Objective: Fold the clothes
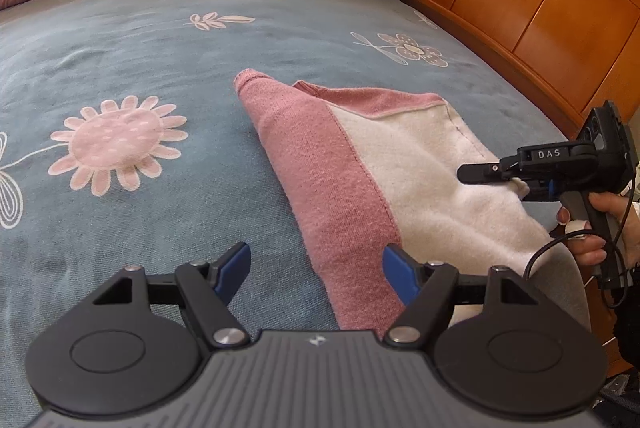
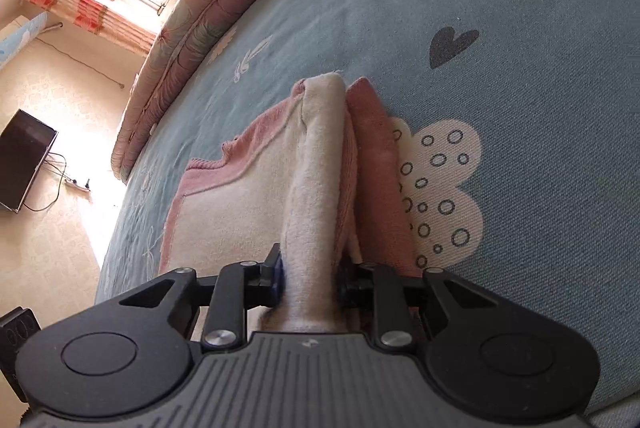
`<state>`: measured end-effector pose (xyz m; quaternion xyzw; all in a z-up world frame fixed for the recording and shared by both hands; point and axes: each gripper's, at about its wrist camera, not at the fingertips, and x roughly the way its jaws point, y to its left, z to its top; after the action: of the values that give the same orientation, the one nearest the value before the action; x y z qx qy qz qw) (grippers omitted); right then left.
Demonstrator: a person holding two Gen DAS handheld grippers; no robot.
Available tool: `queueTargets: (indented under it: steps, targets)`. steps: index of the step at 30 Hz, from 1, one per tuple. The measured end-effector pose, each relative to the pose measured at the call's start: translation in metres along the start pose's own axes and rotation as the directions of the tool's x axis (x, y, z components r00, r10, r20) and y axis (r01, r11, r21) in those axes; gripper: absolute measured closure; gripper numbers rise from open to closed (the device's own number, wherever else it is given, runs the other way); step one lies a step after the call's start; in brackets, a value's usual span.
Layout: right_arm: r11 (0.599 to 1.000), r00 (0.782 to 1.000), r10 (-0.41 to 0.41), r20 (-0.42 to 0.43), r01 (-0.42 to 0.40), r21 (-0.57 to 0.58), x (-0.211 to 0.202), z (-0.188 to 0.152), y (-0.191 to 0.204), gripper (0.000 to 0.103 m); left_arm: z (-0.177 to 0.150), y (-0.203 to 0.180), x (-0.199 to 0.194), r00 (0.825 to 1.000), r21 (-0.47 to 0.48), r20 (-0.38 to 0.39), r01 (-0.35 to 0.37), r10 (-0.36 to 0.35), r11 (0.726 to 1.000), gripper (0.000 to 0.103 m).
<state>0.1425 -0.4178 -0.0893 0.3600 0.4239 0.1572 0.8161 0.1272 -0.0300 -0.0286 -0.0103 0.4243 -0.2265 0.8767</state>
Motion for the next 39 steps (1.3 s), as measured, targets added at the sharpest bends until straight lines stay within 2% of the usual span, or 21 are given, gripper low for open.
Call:
queueTargets:
  steps: [1,3,5,6,8,9,12,14,16,18,19,23,24,25,26,27,28,30,33,39]
  targets:
    - [1.0,0.999,-0.024,0.029,0.024,-0.013,-0.008,0.001,0.003,0.07,0.004,-0.002,0.0,1.0,0.021,0.003,-0.009,0.009,1.0,0.03]
    - [0.996,0.993,-0.075,0.09,0.08,-0.047,-0.025,0.003,0.011,0.049,0.013,-0.007,-0.003,1.0,0.063,0.022,-0.013,0.012,0.998,0.03]
    - [0.981,0.981,-0.115,0.159,0.137,-0.136,-0.044,0.004,0.03,0.048,0.026,-0.012,-0.005,0.999,0.099,0.047,-0.007,0.003,0.995,0.03]
    - [0.97,0.975,-0.118,0.187,0.153,-0.191,-0.051,0.002,0.042,0.047,0.033,-0.015,-0.004,0.999,0.113,0.054,-0.001,-0.005,0.994,0.03]
    - [0.932,0.969,-0.096,0.227,0.167,-0.321,-0.06,-0.007,0.068,0.036,0.048,-0.023,-0.002,0.997,0.144,0.07,0.004,-0.014,0.99,0.03]
    - [0.908,0.968,-0.089,0.233,0.175,-0.38,-0.059,-0.012,0.08,0.027,0.056,-0.027,0.0,0.997,0.161,0.077,0.009,-0.022,0.987,0.03]
    - [0.83,0.976,-0.115,0.186,0.197,-0.522,-0.032,-0.034,0.103,0.025,0.074,-0.039,0.011,0.994,0.189,0.092,0.046,-0.065,0.981,0.03]
    - [0.789,0.968,-0.212,0.137,0.252,-0.561,-0.004,-0.046,0.099,0.026,0.081,-0.043,0.024,0.991,0.181,0.075,0.094,-0.109,0.979,0.03]
    - [0.738,0.948,-0.272,0.164,0.315,-0.596,0.01,-0.059,0.09,0.024,0.083,-0.044,0.045,0.991,0.169,0.038,0.122,-0.13,0.978,0.03]
    - [0.683,0.934,-0.29,0.208,0.354,-0.639,0.011,-0.069,0.087,0.023,0.083,-0.042,0.055,0.992,0.161,0.027,0.115,-0.12,0.98,0.03]
    - [0.679,0.934,-0.29,0.21,0.355,-0.642,0.009,-0.071,0.087,0.022,0.082,-0.041,0.059,0.993,0.157,0.023,0.108,-0.113,0.982,0.03]
    - [0.709,0.933,-0.297,0.205,0.359,-0.607,0.004,-0.071,0.079,0.016,0.081,-0.037,0.077,0.996,0.143,0.009,0.083,-0.085,0.986,0.029]
    - [0.718,0.929,-0.309,0.205,0.369,-0.59,0.005,-0.071,0.075,0.01,0.08,-0.036,0.081,0.997,0.14,0.006,0.077,-0.078,0.987,0.03]
    - [0.738,0.924,-0.334,0.185,0.378,-0.559,0.008,-0.069,0.07,0.002,0.08,-0.035,0.085,0.997,0.136,0.002,0.07,-0.071,0.988,0.03]
    - [0.78,0.926,-0.349,0.143,0.372,-0.503,0.011,-0.067,0.06,0.002,0.081,-0.034,0.086,0.997,0.135,0.007,0.07,-0.071,0.988,0.03]
    - [0.822,0.938,-0.315,0.145,0.346,-0.451,0.008,-0.068,0.051,0.001,0.081,-0.033,0.084,0.998,0.131,0.01,0.064,-0.066,0.989,0.03]
    - [0.837,0.942,-0.287,0.173,0.334,-0.434,0.003,-0.072,0.047,0.003,0.08,-0.032,0.081,0.998,0.126,0.011,0.055,-0.057,0.99,0.03]
    - [0.822,0.934,-0.301,0.192,0.356,-0.444,-0.004,-0.075,0.052,0.004,0.078,-0.03,0.076,0.999,0.117,0.012,0.038,-0.04,0.992,0.03]
    - [0.777,0.918,-0.307,0.252,0.395,-0.49,-0.016,-0.075,0.07,0.004,0.074,-0.026,0.069,1.0,0.102,0.013,0.012,-0.013,0.995,0.03]
    - [0.767,0.94,-0.176,0.292,0.317,-0.557,-0.03,-0.069,0.11,0.0,0.067,-0.019,0.054,0.999,0.072,0.015,-0.04,0.039,0.997,0.026]
